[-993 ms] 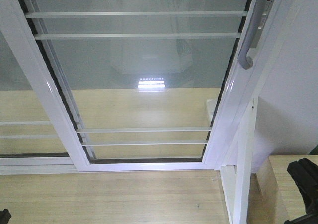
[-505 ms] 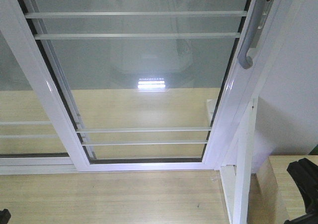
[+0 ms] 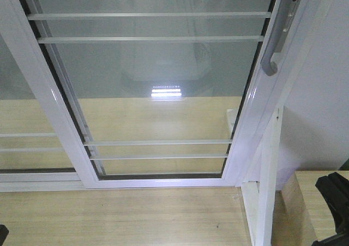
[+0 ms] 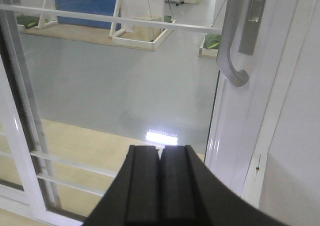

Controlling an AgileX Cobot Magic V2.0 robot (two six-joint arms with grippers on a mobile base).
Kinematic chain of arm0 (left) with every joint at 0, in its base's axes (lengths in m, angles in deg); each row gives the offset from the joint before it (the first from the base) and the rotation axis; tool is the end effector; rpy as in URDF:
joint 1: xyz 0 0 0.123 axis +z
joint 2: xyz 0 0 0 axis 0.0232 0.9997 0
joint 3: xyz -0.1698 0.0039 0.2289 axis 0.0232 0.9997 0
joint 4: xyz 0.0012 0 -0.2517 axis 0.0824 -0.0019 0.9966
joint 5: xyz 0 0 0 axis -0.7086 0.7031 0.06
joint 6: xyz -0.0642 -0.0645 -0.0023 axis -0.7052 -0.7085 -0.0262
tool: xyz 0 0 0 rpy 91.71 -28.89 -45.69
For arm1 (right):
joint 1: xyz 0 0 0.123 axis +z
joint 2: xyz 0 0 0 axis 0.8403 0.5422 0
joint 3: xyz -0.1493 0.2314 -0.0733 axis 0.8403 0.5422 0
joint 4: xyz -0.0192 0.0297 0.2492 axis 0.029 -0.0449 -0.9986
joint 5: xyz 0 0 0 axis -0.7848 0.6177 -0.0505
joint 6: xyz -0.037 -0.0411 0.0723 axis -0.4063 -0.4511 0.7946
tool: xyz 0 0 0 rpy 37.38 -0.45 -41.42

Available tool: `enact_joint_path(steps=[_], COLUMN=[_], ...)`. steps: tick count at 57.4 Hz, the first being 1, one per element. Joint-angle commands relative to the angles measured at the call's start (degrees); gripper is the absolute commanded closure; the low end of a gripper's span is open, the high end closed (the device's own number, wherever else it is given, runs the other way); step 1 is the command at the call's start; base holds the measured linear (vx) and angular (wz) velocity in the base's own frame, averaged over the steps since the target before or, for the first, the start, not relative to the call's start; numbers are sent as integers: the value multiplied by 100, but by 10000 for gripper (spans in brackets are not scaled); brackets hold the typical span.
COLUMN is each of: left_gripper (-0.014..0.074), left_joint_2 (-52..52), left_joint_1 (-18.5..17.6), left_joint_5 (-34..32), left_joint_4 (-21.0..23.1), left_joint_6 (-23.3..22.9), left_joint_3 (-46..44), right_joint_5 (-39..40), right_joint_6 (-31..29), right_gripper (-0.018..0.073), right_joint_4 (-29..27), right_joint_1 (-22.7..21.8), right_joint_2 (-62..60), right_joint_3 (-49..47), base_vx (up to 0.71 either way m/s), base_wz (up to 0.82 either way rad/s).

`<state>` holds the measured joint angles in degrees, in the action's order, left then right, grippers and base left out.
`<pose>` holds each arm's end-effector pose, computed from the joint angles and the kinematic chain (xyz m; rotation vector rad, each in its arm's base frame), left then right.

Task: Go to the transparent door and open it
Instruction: 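Stop the base in front of the door near its grey handle, then raise both grippers up to the door frame, right gripper toward the handle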

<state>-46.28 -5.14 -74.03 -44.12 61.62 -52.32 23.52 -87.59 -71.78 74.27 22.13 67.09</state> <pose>0.0557 -0.0071 0.1856 0.1241 1.6948 -0.0723 0.0528 0.0165 0.1803 -0.2790 1.7437 0.2077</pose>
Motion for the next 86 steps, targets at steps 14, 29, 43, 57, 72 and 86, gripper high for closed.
enact_joint_path(steps=[14, 29, 43, 57, 72, 86], left_gripper=[600, 600, 600, 600, 600, 600], left_joint_2=[-73, -73, -73, 753, 3238, 5557], left_joint_1=[8, 8, 8, 8, 8, 8], left_joint_5=[-655, -1069, -2714, -1697, -1741, -2486], left_joint_4=[80, 80, 85, 85, 79, 79], left_joint_6=[-42, -42, -245, -439, -434, -434], left_joint_3=[45, 45, -60, -1374, -3160, -4492], right_joint_5=[955, 1427, 2595, 1137, 518, 997], right_joint_6=[-33, -209, -174, -620, -521, -528], right_gripper=[564, 564, 564, 564, 564, 564], right_joint_4=[13, 150, 34, -258, -238, 72], right_joint_1=[6, 6, 6, 6, -5, -11], right_joint_2=[-67, -67, -67, 629, 2859, 5001], right_joint_3=[23, 23, -117, -1683, -3553, -4871], base_vx=[0, 0, 0, 0, 0, 0], base_wz=[0, 0, 0, 0, 0, 0])
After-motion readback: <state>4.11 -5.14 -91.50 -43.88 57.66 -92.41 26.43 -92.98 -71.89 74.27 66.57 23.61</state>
